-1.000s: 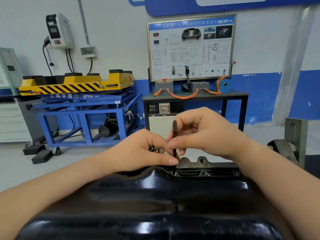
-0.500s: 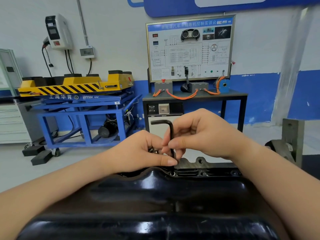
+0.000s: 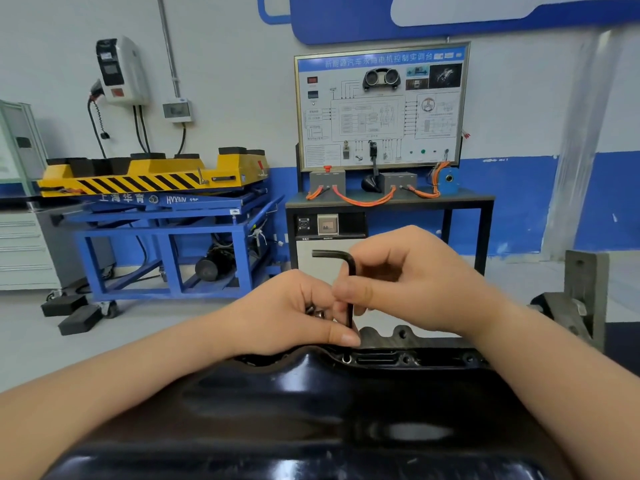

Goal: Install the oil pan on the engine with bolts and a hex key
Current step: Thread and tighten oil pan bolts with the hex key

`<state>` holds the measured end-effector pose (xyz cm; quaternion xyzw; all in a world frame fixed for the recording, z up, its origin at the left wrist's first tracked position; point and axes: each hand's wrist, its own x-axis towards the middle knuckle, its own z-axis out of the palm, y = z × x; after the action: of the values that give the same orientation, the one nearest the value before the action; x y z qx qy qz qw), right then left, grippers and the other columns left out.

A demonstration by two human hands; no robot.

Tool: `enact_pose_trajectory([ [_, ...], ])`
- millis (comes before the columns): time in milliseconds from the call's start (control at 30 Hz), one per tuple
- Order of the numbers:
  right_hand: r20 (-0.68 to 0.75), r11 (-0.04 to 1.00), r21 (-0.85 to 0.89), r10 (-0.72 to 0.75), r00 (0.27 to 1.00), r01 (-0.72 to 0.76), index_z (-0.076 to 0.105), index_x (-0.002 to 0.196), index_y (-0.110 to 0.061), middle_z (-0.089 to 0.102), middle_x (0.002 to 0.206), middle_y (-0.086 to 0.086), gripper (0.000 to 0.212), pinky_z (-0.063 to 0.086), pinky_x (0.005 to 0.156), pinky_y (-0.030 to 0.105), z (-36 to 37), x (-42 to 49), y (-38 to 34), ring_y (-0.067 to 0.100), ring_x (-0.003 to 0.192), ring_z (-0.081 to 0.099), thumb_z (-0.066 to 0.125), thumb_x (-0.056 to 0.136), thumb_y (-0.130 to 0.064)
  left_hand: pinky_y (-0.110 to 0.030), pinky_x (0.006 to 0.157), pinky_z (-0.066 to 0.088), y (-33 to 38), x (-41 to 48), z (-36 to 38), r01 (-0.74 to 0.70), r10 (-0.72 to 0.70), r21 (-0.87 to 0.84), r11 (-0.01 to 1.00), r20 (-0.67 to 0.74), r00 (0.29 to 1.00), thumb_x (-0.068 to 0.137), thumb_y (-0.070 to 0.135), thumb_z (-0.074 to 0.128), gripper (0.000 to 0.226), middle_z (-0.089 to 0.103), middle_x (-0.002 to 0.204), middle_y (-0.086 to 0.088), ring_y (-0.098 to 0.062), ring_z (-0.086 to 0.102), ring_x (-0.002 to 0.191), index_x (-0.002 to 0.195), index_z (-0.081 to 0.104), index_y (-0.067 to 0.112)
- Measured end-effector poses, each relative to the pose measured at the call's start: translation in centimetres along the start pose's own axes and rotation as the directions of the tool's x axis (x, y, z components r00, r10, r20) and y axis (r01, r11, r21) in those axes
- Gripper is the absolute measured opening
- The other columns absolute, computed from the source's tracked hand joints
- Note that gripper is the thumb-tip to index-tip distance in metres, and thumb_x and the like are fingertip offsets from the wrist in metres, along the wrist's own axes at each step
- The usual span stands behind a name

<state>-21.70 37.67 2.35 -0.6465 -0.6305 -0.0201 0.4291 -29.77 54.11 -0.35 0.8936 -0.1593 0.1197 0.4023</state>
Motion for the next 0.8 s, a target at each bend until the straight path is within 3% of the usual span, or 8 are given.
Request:
enact_pose_trajectory([
  [100, -0.07, 0.962, -0.256, -0.116, 0.991, 0.094, 0.05, 0.05, -0.003, 0.044, 0.045, 0.008, 0.052, 0.033, 0.046, 0.033, -0.1, -0.1, -1.0, 0.023, 0.046, 0.044, 0.055, 0.085, -0.042, -0.035, 0.071, 0.051, 0.2, -0.1, 0.0, -0.009, 0.009, -0.022, 1.0, 0.026, 1.0, 0.07, 0.024, 0.073, 0.022, 0.067, 0.075, -0.018, -0.035, 0.06, 0.072, 0.075, 0.07, 0.004],
  [200, -0.044, 0.906, -0.407, -0.15, 0.988, 0.119, 0.042, 0.046, -0.012, 0.036, 0.04, 0.002, 0.054, 0.032, 0.045, 0.036, 0.0, 0.0, -1.9, 0.019, 0.042, 0.038, 0.046, 0.09, -0.043, -0.035, 0.069, 0.05, 0.4, -0.2, 0.0, -0.017, 0.017, -0.005, 1.0, 0.039, 0.999, 0.071, 0.023, 0.072, 0.026, 0.067, 0.074, -0.017, -0.036, 0.059, 0.073, 0.077, 0.071, -0.002],
  [333, -0.008, 0.756, -0.642, -0.17, 0.985, 0.126, 0.029, 0.046, -0.018, 0.026, 0.04, -0.001, 0.054, 0.027, 0.043, 0.034, -0.1, -0.1, -3.0, 0.017, 0.04, 0.029, 0.034, 0.092, -0.046, -0.043, 0.07, 0.049, 0.6, -0.1, 0.1, 0.01, -0.009, -0.008, 1.0, 0.031, 0.999, 0.071, 0.021, 0.074, 0.026, 0.067, 0.077, -0.021, -0.044, 0.058, 0.075, 0.081, 0.071, -0.002],
  [433, -0.029, 0.747, -0.656, -0.17, 0.985, 0.11, 0.026, 0.045, -0.017, 0.022, 0.039, 0.0, 0.052, 0.022, 0.044, 0.033, 0.2, -0.2, -3.4, 0.018, 0.04, 0.023, 0.034, 0.091, -0.04, -0.05, 0.077, 0.048, 0.6, -0.1, 0.0, 0.018, -0.019, 0.004, 1.0, 0.053, 0.998, 0.074, 0.017, 0.075, 0.019, 0.068, 0.081, -0.021, -0.046, 0.058, 0.08, 0.083, 0.072, 0.001],
  [533, -0.106, 0.781, -0.624, -0.1, 0.989, 0.012, 0.02, 0.042, -0.016, 0.015, 0.038, -0.001, 0.051, 0.015, 0.046, 0.029, 0.4, 0.1, -3.4, 0.019, 0.04, 0.017, 0.04, 0.086, -0.034, -0.053, 0.073, 0.048, 0.6, -0.2, 0.0, 0.007, -0.008, 0.019, 1.0, 0.044, 0.999, 0.074, 0.022, 0.074, 0.005, 0.067, 0.076, -0.022, -0.046, 0.058, 0.075, 0.068, 0.073, 0.023],
  [667, -0.166, 0.81, -0.584, -0.045, 0.985, -0.062, 0.018, 0.041, -0.016, 0.012, 0.037, 0.0, 0.06, 0.022, 0.049, 0.032, 0.4, 0.2, -3.6, 0.018, 0.049, 0.031, 0.047, 0.091, -0.031, -0.051, 0.07, 0.048, 0.7, -0.2, -0.1, 0.008, -0.011, 0.046, 0.999, 0.061, 0.998, 0.074, 0.028, 0.074, 0.005, 0.067, 0.074, -0.019, -0.043, 0.058, 0.073, 0.07, 0.073, 0.026],
  [800, -0.184, 0.819, -0.568, -0.034, 0.982, -0.078, 0.019, 0.041, -0.014, 0.015, 0.036, 0.001, 0.059, 0.028, 0.052, 0.031, 0.5, 0.0, -3.5, 0.019, 0.047, 0.031, 0.045, 0.09, -0.032, -0.043, 0.064, 0.046, 1.3, -0.1, -0.2, 0.01, -0.021, 0.132, 0.991, 0.076, 0.997, 0.071, 0.037, 0.071, 0.007, 0.064, 0.067, -0.014, -0.037, 0.054, 0.065, 0.066, 0.071, 0.034],
])
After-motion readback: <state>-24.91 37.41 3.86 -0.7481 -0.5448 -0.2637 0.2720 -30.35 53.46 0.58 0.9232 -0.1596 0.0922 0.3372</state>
